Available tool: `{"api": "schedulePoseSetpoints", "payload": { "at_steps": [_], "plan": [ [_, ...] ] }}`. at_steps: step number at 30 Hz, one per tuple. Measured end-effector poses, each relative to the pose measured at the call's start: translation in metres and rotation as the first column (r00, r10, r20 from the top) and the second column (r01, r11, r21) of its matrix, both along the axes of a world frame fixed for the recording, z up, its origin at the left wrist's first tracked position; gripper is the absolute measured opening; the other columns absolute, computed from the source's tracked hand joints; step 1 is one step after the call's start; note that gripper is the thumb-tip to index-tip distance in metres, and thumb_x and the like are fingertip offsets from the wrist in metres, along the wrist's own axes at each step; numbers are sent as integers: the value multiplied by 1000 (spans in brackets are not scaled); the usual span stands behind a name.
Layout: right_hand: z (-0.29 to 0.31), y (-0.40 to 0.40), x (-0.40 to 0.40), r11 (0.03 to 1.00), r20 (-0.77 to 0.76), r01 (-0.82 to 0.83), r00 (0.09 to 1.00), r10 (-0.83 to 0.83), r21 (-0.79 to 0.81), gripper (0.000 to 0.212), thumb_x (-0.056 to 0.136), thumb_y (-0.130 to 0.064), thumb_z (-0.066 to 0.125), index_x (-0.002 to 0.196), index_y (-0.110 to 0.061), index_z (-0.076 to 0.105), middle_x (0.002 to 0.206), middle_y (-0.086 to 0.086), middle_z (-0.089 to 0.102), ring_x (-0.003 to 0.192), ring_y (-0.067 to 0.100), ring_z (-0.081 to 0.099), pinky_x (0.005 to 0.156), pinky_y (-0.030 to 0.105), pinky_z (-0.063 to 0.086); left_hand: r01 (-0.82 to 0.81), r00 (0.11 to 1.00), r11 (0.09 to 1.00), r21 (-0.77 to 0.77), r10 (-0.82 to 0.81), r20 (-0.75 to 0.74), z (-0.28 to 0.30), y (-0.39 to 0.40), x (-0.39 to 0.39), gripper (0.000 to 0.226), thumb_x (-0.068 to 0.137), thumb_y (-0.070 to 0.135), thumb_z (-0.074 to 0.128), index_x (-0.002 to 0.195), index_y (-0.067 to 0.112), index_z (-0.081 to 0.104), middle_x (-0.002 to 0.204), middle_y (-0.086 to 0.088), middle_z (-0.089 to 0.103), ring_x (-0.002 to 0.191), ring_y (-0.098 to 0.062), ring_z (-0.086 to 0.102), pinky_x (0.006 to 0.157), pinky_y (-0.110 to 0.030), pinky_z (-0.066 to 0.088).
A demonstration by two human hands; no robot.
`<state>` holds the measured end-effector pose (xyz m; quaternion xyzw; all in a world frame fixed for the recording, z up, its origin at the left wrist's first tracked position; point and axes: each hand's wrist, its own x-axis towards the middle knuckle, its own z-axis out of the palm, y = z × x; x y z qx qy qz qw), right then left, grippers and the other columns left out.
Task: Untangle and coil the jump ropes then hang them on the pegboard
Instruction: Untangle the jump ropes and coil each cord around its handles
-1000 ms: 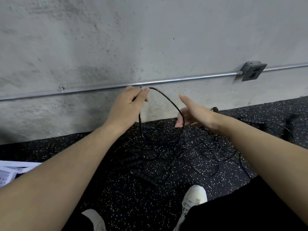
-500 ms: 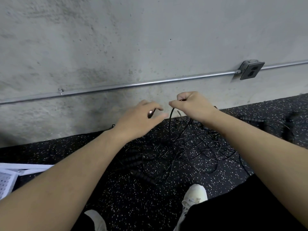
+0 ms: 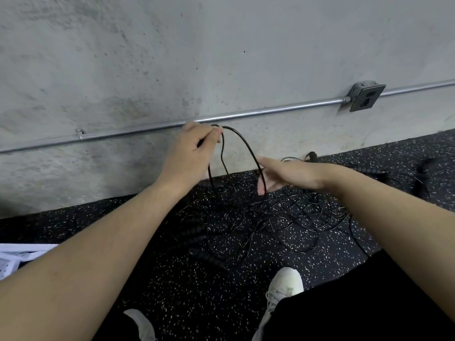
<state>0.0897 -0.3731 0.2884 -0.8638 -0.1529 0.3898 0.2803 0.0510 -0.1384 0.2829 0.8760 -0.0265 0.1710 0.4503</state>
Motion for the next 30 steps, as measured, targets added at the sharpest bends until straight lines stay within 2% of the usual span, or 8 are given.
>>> {"api": "schedulePoseSetpoints", "payload": {
  "at_steps": [3, 7, 10, 14, 19, 23, 26, 30],
  "plan": [
    [2, -3, -2, 999, 38, -13, 999, 15, -43, 80, 104, -62, 10, 99, -11, 72, 103, -10, 76, 106, 7, 65, 119, 44, 26, -155, 988, 988, 21, 155, 1, 3, 13, 9, 25, 104, 44, 52, 81, 43, 62, 100, 3, 62, 87, 0, 53, 80, -23, 39],
    [9, -7, 6, 948, 215, 258, 931, -296, 189, 55, 99, -67, 40, 71, -23, 59, 65, -4, 62, 70, 22, 63, 79, 35, 45, -114, 941, 972, 203, 171, -291, 0, 39, 15, 30, 103, 47, 52, 92, 29, 73, 71, 5, 62, 65, -13, 53, 63, -30, 36],
    [8, -12, 14, 836, 196, 409, 844, -499, 365, 50, 86, -64, 64, 59, -24, 49, 55, -6, 41, 56, 18, 37, 58, 36, 36, -24, 871, 961, 277, 156, -465, -10, 45, 13, 27, 98, 51, 58, 107, 28, 71, 109, 2, 69, 93, -17, 62, 80, -31, 44],
    [5, -6, 12, 863, 273, 355, 844, -461, 360, 47, 93, -37, 70, 63, -22, 37, 46, -8, 34, 41, 8, 34, 40, 14, 35, 57, 923, 969, 240, 40, -382, -8, 17, 5, 13, 98, 43, 59, 109, 39, 66, 117, 9, 63, 102, -12, 60, 89, -29, 44],
    [10, 10, 6, 861, 323, 259, 849, -419, 437, 46, 97, -24, 65, 61, -20, 37, 43, -12, 32, 34, 4, 30, 37, 15, 28, 251, 888, 951, 183, -151, -434, 6, -31, -9, 30, 99, 54, 51, 126, 47, 62, 129, 12, 54, 112, -7, 54, 101, -34, 43],
    [15, 16, -2, 823, 356, 230, 817, -453, 519, 48, 100, -27, 61, 60, -20, 34, 42, -14, 29, 37, 3, 27, 39, 18, 27, 347, 873, 914, 213, -231, -429, 9, -46, -16, 16, 100, 56, 49, 94, 47, 60, 106, 11, 55, 95, -7, 57, 94, -34, 46],
    [17, 13, -8, 865, 333, 193, 867, -371, 463, 49, 104, -46, 49, 64, -17, 41, 54, -4, 37, 46, 7, 35, 57, 22, 39, 311, 911, 925, 219, -224, -345, 10, -45, -15, 34, 103, 51, 43, 80, 30, 57, 92, 7, 56, 85, -14, 57, 81, -36, 46],
    [15, -7, -12, 912, 136, 221, 950, -282, 346, 70, 106, -58, 18, 81, -14, 67, 65, 5, 68, 77, 24, 69, 83, 34, 52, 159, 965, 979, 130, -126, -231, 15, -38, -12, 37, 107, 41, 42, 77, 23, 53, 72, 3, 51, 63, -13, 50, 61, -30, 41]
  ]
}}
